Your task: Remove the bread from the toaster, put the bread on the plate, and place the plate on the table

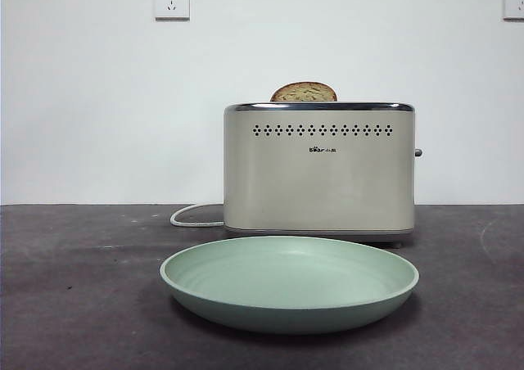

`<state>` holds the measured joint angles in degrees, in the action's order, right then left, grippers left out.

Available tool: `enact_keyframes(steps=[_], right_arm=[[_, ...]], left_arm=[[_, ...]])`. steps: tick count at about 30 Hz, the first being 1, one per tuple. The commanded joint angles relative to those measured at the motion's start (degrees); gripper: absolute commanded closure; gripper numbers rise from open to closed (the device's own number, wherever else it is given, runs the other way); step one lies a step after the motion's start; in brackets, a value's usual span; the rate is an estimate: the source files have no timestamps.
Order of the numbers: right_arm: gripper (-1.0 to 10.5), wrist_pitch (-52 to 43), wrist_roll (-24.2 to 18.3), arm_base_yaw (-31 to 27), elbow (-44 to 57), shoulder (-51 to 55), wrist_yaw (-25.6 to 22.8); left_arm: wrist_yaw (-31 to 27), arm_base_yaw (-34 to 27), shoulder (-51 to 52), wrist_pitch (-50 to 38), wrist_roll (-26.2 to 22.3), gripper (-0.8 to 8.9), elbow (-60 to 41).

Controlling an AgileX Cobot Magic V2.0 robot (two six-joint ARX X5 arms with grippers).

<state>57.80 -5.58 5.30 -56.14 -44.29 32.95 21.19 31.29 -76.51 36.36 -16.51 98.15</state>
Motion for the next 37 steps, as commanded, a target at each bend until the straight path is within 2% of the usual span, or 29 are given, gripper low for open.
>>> enact_keyframes(steps=[1, 5, 10, 24, 26, 30, 35, 37], right_arm=[[3.5, -0.3, 0.3, 0.1, 0.0, 0.0, 0.0], [3.5, -0.3, 0.7, 0.1, 0.0, -0.5, -0.1], [3.5, -0.4, 1.2, 0.1, 0.0, -2.8, -0.1], [3.5, -4.5, 1.7, 1.3, 0.0, -18.8, 0.0], [3.6, -5.3, 1.7, 2.2, 0.0, -21.6, -0.1], [4.8, -9.8, 1.7, 6.6, 0.0, -30.2, 0.0], [4.8, -16.0, 2.8, 11.0, 0.0, -42.0, -0.7], [4.8, -16.8, 2.8, 11.2, 0.0, -44.9, -3.4]], left_arm=[[1.4, 0.2, 2.9, 5.6, -1.6, 8.18, -0.2], [1.8, 0.5, 6.8, 17.0, -4.3, 8.18, -0.7], [1.4, 1.7, 13.6, 19.1, -3.2, 8.18, -6.4], [1.4, 1.7, 36.2, 11.2, 9.6, 8.18, -35.9], [1.5, 1.7, 37.9, 10.3, 11.6, 8.19, -38.1], [1.6, 1.7, 39.2, 10.3, 13.0, 8.19, -39.5], [1.8, 1.7, 39.2, 10.2, 13.8, 8.19, -39.5], [1.8, 1.7, 39.2, 10.2, 14.0, 8.19, -39.5]])
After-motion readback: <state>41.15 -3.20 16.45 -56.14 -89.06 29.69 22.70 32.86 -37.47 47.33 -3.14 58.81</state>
